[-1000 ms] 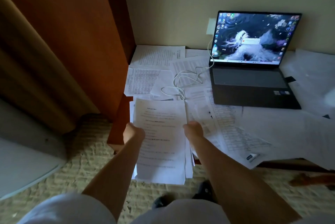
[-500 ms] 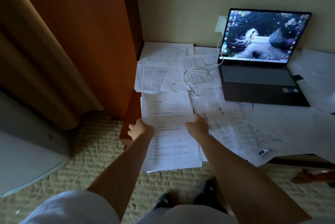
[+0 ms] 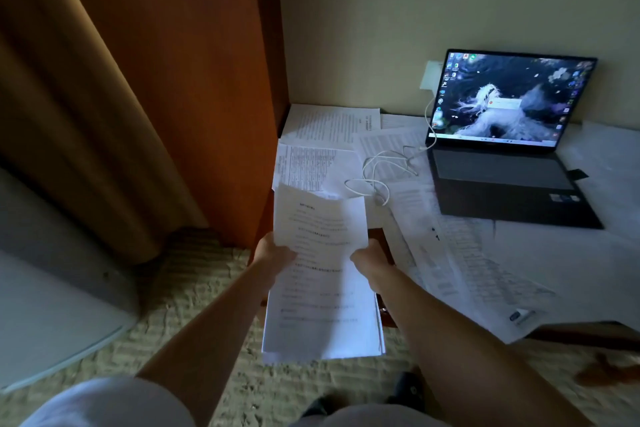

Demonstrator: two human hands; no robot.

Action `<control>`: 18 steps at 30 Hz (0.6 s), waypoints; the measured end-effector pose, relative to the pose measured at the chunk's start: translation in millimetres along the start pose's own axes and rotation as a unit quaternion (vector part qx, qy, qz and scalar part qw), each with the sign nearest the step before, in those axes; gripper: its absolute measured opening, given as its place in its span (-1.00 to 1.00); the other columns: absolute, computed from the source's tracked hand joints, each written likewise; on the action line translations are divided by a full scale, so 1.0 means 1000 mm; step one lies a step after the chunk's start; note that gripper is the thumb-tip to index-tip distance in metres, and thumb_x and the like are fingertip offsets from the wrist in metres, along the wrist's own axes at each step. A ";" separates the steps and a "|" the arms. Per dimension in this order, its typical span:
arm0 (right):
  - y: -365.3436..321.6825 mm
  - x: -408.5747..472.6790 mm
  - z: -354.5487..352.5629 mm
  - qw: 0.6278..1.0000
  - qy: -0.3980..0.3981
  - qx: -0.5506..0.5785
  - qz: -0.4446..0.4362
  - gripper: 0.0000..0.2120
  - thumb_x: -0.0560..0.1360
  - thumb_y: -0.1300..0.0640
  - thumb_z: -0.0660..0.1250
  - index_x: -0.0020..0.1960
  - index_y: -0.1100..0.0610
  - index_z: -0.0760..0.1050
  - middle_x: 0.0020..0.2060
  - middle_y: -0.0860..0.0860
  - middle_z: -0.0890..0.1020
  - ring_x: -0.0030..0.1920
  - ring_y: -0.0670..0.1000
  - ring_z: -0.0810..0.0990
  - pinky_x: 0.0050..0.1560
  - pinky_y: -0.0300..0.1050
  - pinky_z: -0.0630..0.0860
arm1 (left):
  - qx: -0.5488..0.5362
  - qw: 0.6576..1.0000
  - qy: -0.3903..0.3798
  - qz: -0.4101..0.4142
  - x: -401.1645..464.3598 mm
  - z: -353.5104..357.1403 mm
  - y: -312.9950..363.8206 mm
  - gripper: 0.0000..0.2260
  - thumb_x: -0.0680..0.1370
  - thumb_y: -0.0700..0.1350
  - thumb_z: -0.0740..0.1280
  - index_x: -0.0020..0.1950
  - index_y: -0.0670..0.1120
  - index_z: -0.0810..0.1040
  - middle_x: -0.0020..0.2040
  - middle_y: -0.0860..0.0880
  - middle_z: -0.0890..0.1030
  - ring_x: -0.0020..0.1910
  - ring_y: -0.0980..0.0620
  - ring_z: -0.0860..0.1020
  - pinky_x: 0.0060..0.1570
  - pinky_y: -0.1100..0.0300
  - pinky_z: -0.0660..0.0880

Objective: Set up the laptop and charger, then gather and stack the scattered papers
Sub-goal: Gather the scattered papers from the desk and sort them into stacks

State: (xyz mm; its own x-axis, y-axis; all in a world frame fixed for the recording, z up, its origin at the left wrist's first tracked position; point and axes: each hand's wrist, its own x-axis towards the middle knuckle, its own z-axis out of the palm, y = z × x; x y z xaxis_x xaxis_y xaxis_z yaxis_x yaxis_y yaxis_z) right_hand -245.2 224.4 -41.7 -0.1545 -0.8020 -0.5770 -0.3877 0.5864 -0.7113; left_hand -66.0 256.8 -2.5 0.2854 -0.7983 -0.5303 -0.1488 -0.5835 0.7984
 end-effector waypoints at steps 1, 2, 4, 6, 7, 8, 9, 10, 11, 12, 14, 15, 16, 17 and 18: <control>-0.009 -0.005 0.003 0.999 0.006 0.051 -0.010 -0.65 0.46 0.30 0.18 0.23 0.24 0.42 -0.08 0.09 0.51 -0.17 0.07 0.49 -0.24 -0.19 0.39 | -0.010 0.999 0.026 0.039 -0.005 -0.002 0.008 -0.80 0.45 -0.39 0.27 -0.01 -0.17 0.54 -0.09 -0.11 0.62 -0.08 -0.15 0.60 -0.15 0.03 0.59; -0.023 -0.010 0.005 0.995 0.026 0.086 -0.038 -0.65 0.47 0.31 0.15 0.25 0.22 0.42 -0.06 0.09 0.53 -0.14 0.08 0.50 -0.22 -0.18 0.41 | -0.028 0.995 0.053 0.082 -0.010 -0.004 0.019 -0.79 0.45 -0.39 0.25 0.00 -0.16 0.53 -0.14 -0.07 0.61 -0.12 -0.10 0.59 -0.27 0.14 0.57; -0.060 -0.027 0.004 0.982 0.088 0.115 -0.117 -0.61 0.53 0.28 0.11 0.34 0.14 0.36 0.08 0.11 0.54 0.00 0.12 0.53 -0.08 -0.09 0.47 | -0.072 0.978 0.094 0.171 -0.020 -0.012 0.046 -0.79 0.47 -0.37 0.28 0.01 -0.13 0.54 -0.17 0.01 0.60 -0.19 0.03 0.59 -0.38 0.33 0.52; -0.090 -0.042 -0.001 0.963 0.127 0.148 -0.188 -0.59 0.58 0.25 0.09 0.42 0.10 0.28 0.09 0.09 0.52 -0.01 0.07 0.51 -0.06 -0.10 0.42 | -0.102 0.957 0.113 0.246 -0.027 -0.023 0.074 -0.82 0.48 -0.33 0.34 0.03 -0.12 0.55 -0.14 0.03 0.62 -0.19 0.13 0.61 -0.33 0.40 0.53; -0.098 -0.046 -0.004 0.954 0.137 0.163 -0.212 -0.59 0.59 0.25 0.09 0.43 0.09 0.27 0.06 0.07 0.50 -0.05 0.04 0.50 -0.08 -0.12 0.39 | -0.108 0.948 0.119 0.273 -0.028 -0.028 0.082 -0.83 0.48 -0.30 0.37 0.03 -0.11 0.56 -0.13 0.03 0.63 -0.18 0.13 0.62 -0.29 0.39 0.54; -0.101 -0.049 -0.006 0.947 0.148 0.171 -0.229 -0.60 0.59 0.25 0.09 0.42 0.09 0.28 0.04 0.06 0.49 -0.05 0.05 0.50 -0.08 -0.11 0.39 | -0.105 0.943 0.126 0.290 -0.029 -0.033 0.085 -0.85 0.49 -0.28 0.37 0.03 -0.11 0.57 -0.13 0.03 0.64 -0.18 0.14 0.63 -0.28 0.37 0.54; -0.101 -0.053 -0.007 0.945 0.154 0.164 -0.236 -0.60 0.59 0.26 0.10 0.41 0.10 0.29 0.04 0.05 0.49 -0.03 0.07 0.51 -0.07 -0.09 0.41 | -0.092 0.941 0.135 0.296 -0.028 -0.037 0.084 -0.87 0.49 -0.25 0.37 0.02 -0.10 0.58 -0.13 0.04 0.64 -0.18 0.14 0.63 -0.28 0.36 0.54; -0.099 -0.054 -0.006 0.948 0.155 0.147 -0.236 -0.60 0.58 0.26 0.10 0.41 0.11 0.29 0.06 0.05 0.51 0.01 0.09 0.52 -0.04 -0.08 0.42 | -0.071 0.943 0.151 0.289 -0.026 -0.040 0.079 -0.88 0.50 -0.24 0.36 0.02 -0.10 0.58 -0.13 0.03 0.64 -0.18 0.13 0.62 -0.28 0.34 0.54; -0.095 -0.054 -0.003 0.956 0.148 0.114 -0.225 -0.59 0.58 0.27 0.10 0.41 0.12 0.28 0.10 0.06 0.52 0.05 0.12 0.53 -0.01 -0.08 0.42 | -0.047 0.945 0.174 0.271 -0.023 -0.041 0.071 -0.87 0.50 -0.23 0.35 0.03 -0.11 0.59 -0.12 0.02 0.64 -0.17 0.09 0.62 -0.28 0.31 0.53; -0.091 -0.054 0.002 0.968 0.133 0.066 -0.201 -0.59 0.57 0.27 0.10 0.41 0.13 0.28 0.16 0.10 0.53 0.11 0.15 0.53 0.02 -0.07 0.42 | -0.022 0.948 0.202 0.243 -0.019 -0.042 0.061 -0.84 0.49 -0.23 0.34 0.05 -0.12 0.60 -0.10 0.00 0.65 -0.16 0.04 0.61 -0.25 0.25 0.54; -0.084 -0.051 0.014 0.989 0.066 -0.043 -0.123 -0.60 0.55 0.27 0.10 0.38 0.19 0.31 0.26 0.18 0.50 0.22 0.19 0.50 0.10 -0.08 0.42 | 0.035 0.955 0.247 0.164 -0.013 -0.043 0.049 -0.78 0.47 -0.24 0.29 0.07 -0.13 0.62 -0.07 -0.06 0.66 -0.15 -0.03 0.59 -0.18 0.17 0.54; -0.082 -0.052 0.020 0.993 0.022 -0.080 -0.084 -0.62 0.54 0.26 0.10 0.36 0.23 0.34 0.27 0.19 0.49 0.23 0.19 0.50 0.08 -0.10 0.42 | 0.071 0.959 0.246 0.122 -0.013 -0.043 0.048 -0.78 0.46 -0.27 0.26 0.03 -0.14 0.63 -0.11 -0.07 0.66 -0.18 -0.04 0.57 -0.21 0.19 0.52; -0.082 -0.052 0.026 0.993 -0.019 -0.098 -0.056 -0.63 0.55 0.25 0.10 0.34 0.26 0.36 0.26 0.19 0.49 0.19 0.17 0.51 0.02 -0.14 0.42 | 0.104 0.964 0.230 0.090 -0.012 -0.042 0.050 -0.79 0.46 -0.30 0.23 -0.05 -0.14 0.62 -0.20 -0.05 0.63 -0.25 -0.03 0.54 -0.30 0.23 0.47; -0.083 -0.053 0.030 0.992 -0.047 -0.106 -0.046 -0.64 0.55 0.25 0.09 0.32 0.29 0.37 0.22 0.18 0.50 0.12 0.13 0.51 -0.06 -0.17 0.42 | 0.130 0.967 0.206 0.072 -0.013 -0.042 0.053 -0.80 0.46 -0.33 0.20 -0.14 -0.12 0.59 -0.29 -0.02 0.57 -0.32 -0.01 0.50 -0.40 0.27 0.40; -0.087 -0.054 0.033 0.991 -0.066 -0.112 -0.044 -0.65 0.56 0.26 0.08 0.30 0.30 0.39 0.15 0.16 0.51 0.04 0.10 0.50 -0.13 -0.18 0.41 | 0.151 0.968 0.188 0.066 -0.013 -0.042 0.056 -0.79 0.45 -0.34 0.19 -0.18 -0.12 0.58 -0.35 -0.01 0.52 -0.36 0.00 0.47 -0.47 0.27 0.34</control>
State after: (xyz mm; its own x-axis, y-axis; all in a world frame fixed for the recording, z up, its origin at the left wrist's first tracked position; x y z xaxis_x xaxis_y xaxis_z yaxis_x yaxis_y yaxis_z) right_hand -173.5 220.2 38.0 0.0033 -0.8189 -0.5740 -0.5880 0.4627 -0.6635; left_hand -37.8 240.4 61.5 0.5613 -0.7913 -0.2425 -0.4617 -0.5425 0.7018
